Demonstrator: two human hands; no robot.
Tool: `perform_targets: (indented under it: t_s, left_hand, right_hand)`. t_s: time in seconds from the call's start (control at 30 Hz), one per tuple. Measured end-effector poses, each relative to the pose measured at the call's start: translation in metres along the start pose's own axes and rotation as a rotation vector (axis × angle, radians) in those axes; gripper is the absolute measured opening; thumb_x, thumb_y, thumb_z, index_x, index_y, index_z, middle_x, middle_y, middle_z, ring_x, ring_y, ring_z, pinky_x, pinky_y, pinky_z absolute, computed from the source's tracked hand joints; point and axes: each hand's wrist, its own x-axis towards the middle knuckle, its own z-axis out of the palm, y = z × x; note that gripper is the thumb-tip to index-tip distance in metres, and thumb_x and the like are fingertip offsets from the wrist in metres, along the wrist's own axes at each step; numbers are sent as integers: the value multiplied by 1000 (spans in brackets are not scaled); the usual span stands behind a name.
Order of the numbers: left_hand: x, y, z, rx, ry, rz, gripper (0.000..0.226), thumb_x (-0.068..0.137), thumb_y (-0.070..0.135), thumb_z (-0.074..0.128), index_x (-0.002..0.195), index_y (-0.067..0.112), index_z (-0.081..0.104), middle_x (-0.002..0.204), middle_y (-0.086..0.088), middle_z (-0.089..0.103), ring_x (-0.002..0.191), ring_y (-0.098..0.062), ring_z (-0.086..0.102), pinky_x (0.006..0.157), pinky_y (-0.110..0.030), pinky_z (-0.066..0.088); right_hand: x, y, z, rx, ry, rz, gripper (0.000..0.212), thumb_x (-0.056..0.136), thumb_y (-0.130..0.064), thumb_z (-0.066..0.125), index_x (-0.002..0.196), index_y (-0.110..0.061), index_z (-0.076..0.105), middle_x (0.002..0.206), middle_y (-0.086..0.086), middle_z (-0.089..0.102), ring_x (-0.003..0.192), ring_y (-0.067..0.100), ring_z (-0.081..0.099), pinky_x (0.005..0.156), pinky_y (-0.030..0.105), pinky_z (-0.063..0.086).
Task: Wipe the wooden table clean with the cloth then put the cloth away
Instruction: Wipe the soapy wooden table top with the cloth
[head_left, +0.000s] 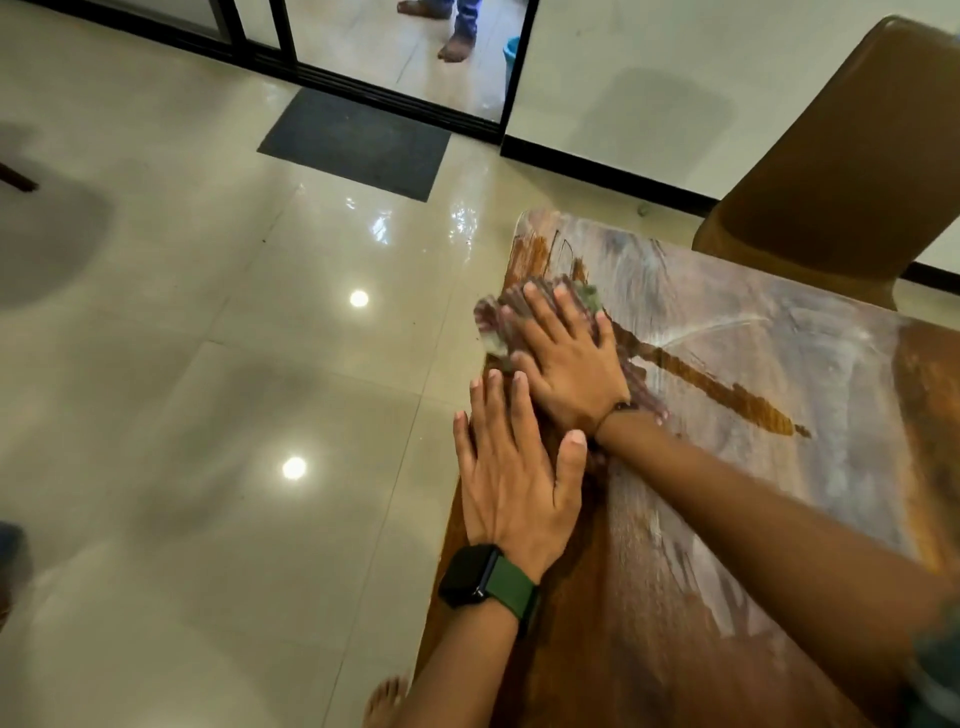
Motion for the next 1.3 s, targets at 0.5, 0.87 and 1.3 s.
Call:
perform_targets:
  t_s: [0.5,0.87,1.3]
  left_hand:
    - [10,9,-8,104,-119,-53,82,75,54,-7,147,15,3,157,-1,-1,143,-11,-7,111,-32,-12]
    - [12,3,9,340,-99,-16,70,71,32,29,132,2,45,141,-15,44,132,-27,39,108,-48,30]
    - [14,7,9,405,-125,-32,66,76,35,32,131,1,45,140,-15,45,131,-27,40,111,-47,21]
  right_hand:
    - [-18,12,-7,50,0,97,62,89,-53,4,149,-35,5,158,-6,-4,146,20,-4,115,54,-2]
    - [2,45,-6,11,48,-55,62,86,-60,9,146,-41,9,157,-12,4,146,19,1,113,56,5]
    - [94,32,-17,79,9,164,53,99,-46,19,150,-35,9,159,-4,-5,146,19,-8,114,55,-7]
